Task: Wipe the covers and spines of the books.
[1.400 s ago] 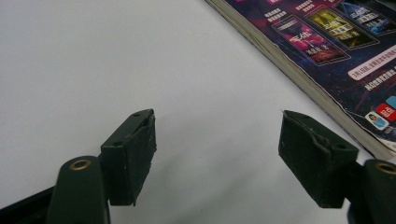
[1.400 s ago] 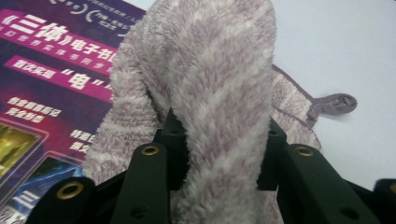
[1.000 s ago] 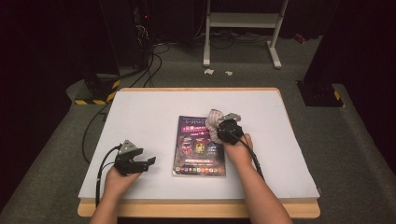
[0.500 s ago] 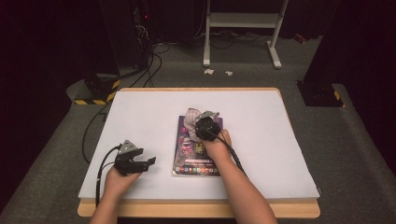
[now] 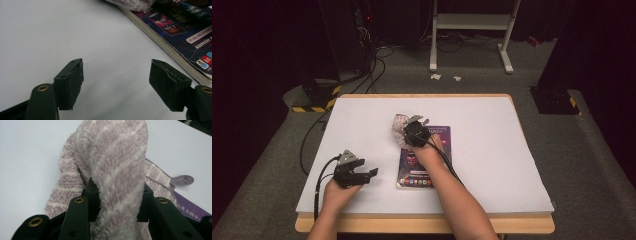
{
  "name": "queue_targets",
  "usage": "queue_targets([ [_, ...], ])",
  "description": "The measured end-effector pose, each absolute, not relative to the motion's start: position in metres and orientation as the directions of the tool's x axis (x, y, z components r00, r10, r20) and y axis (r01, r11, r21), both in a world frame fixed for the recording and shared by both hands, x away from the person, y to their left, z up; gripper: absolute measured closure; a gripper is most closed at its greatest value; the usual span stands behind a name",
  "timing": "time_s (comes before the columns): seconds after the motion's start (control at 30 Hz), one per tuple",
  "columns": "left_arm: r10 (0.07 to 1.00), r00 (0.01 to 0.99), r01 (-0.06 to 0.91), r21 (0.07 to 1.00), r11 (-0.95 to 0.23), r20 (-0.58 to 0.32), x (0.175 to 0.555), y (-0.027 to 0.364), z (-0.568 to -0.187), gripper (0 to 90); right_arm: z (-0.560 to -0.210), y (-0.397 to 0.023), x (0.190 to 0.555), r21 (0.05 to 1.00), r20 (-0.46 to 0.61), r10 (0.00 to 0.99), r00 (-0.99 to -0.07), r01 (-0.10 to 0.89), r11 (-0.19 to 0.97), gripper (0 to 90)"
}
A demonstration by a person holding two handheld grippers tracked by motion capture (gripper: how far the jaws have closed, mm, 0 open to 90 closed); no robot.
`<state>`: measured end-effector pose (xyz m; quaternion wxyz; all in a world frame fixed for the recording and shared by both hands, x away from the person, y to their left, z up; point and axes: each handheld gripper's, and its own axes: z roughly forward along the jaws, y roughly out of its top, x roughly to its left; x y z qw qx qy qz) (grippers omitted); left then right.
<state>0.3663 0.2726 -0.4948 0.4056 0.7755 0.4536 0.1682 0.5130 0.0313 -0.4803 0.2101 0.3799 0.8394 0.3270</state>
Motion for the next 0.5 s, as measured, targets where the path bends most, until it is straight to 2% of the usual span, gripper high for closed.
queue_targets([
  [0.2, 0.84, 0.533, 0.563, 0.784, -0.261, -0.103, 0.365, 0.272, -0.494, 27.8, -0.48, 0.016, 0.518, 0.7, -0.113, 0.79, -0.603, 0.516, 0.493, 64.3],
  [0.5, 0.839, 0.535, 0.565, 0.78, -0.268, -0.1, 0.366, 0.272, -0.495, 27.8, -0.48, -0.029, 0.524, 0.691, -0.138, 0.835, -0.533, 0.552, 0.467, 64.3],
])
